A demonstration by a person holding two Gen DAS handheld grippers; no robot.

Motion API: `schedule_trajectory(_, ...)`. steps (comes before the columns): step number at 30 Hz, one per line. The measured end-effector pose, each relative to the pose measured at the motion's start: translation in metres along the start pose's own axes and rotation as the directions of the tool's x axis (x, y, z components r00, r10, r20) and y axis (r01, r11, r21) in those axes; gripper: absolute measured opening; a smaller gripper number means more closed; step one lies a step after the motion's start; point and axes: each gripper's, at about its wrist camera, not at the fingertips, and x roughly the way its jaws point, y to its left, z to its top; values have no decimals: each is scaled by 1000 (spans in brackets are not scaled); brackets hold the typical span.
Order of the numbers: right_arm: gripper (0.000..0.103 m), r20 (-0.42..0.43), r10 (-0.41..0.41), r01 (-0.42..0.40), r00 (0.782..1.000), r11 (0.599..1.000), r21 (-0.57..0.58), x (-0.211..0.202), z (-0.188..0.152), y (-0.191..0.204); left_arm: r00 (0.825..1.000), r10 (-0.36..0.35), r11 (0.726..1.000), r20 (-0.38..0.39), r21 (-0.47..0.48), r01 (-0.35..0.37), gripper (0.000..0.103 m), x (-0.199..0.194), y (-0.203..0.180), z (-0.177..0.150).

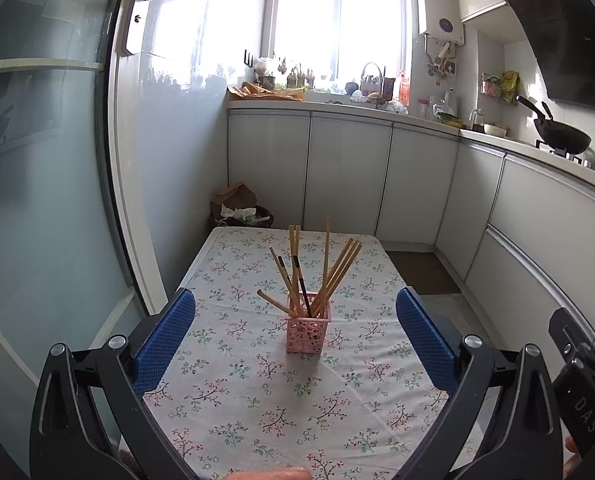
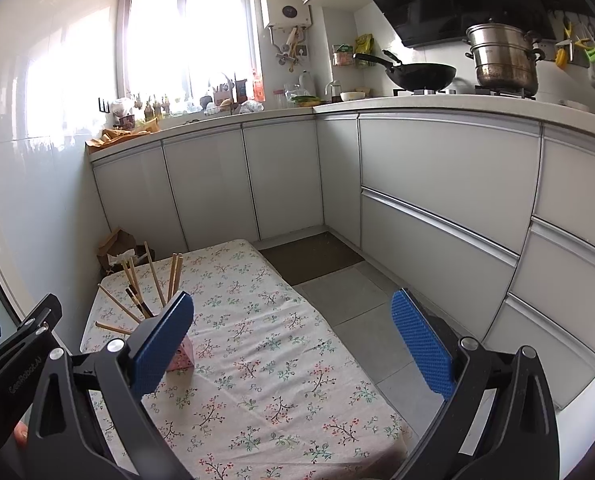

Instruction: Organize utensils

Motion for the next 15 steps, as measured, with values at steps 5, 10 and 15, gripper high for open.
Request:
schedule_trajectory(5,97,-11,6,-6,1000,1000,-1,1,-3,3,1000,-6,1000,-11,4,6,96,2,0,-1)
schedule_trajectory(10,97,-14,6,-6,1000,1000,1,2,-3,2,1000,-12,1000,-2,3,13,96,1,0,-3)
schedule_trajectory(15,97,-21,6,-6,1000,1000,10,3,-3,0,999,14,1000,37,19,-15,96,-4,-2,-3)
